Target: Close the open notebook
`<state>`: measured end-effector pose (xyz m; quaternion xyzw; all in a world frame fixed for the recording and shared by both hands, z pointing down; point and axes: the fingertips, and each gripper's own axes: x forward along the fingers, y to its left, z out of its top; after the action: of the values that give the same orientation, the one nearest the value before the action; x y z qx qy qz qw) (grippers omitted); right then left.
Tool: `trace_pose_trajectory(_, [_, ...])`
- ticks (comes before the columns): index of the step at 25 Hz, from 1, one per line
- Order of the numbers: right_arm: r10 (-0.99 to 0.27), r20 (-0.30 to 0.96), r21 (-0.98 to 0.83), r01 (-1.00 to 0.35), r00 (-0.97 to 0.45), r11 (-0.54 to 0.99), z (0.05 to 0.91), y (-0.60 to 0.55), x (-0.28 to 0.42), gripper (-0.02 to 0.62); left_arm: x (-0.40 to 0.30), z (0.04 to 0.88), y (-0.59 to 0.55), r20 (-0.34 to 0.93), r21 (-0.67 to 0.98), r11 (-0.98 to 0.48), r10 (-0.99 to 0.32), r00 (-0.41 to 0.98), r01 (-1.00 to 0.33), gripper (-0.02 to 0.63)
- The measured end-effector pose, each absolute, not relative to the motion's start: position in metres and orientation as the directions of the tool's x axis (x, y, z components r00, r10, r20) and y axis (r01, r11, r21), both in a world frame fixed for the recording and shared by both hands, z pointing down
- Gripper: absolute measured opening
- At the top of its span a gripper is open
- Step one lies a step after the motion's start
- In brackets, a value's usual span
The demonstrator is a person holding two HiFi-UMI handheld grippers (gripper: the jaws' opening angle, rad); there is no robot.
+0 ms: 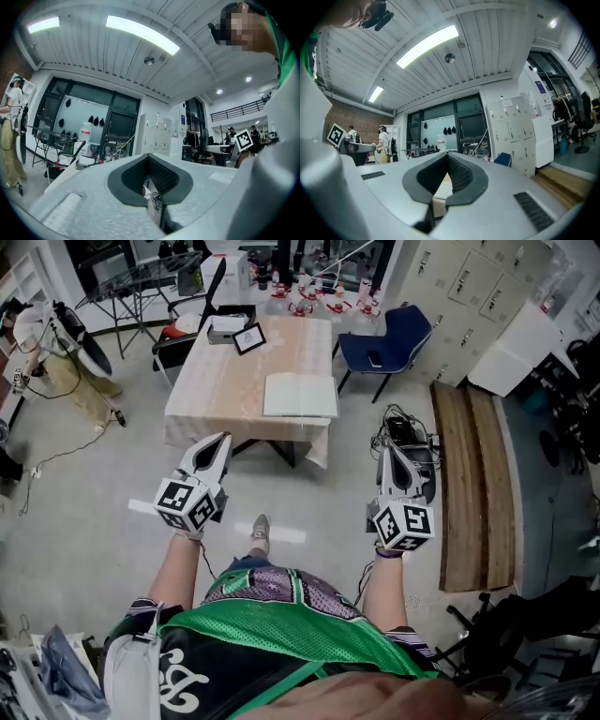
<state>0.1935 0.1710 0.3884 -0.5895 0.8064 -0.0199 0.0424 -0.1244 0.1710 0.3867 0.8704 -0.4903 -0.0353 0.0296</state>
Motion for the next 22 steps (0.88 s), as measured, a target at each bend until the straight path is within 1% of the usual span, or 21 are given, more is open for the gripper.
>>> trace_pose_trajectory(4, [-0.952,-0.023,-0.079,-0.948,-0.306,0.307,0.385,0.142,0.190,0.002,-0.126,0.386,0.137,-0.033,0.082,-0.525,-0.851,0.524,-0.847,0.015])
trace_pose_trajectory(13, [-0.948,0.002,-0.041,-0.948,-0.317,0.317,0.363,0.052,0.153,0.002,-0.143,0.382,0.044,0.021,-0.015,-0.540,-0.841,0.540,-0.841,0.015])
trace_pose_trajectory(22, [-0.946,-0.004,-0.030,-0.945,-0.325,0.325,0.345,-0.026,0.108,0.002,-0.159,0.367,-0.043,0.004,0.012,-0.579,-0.815,0.579,-0.815,0.015])
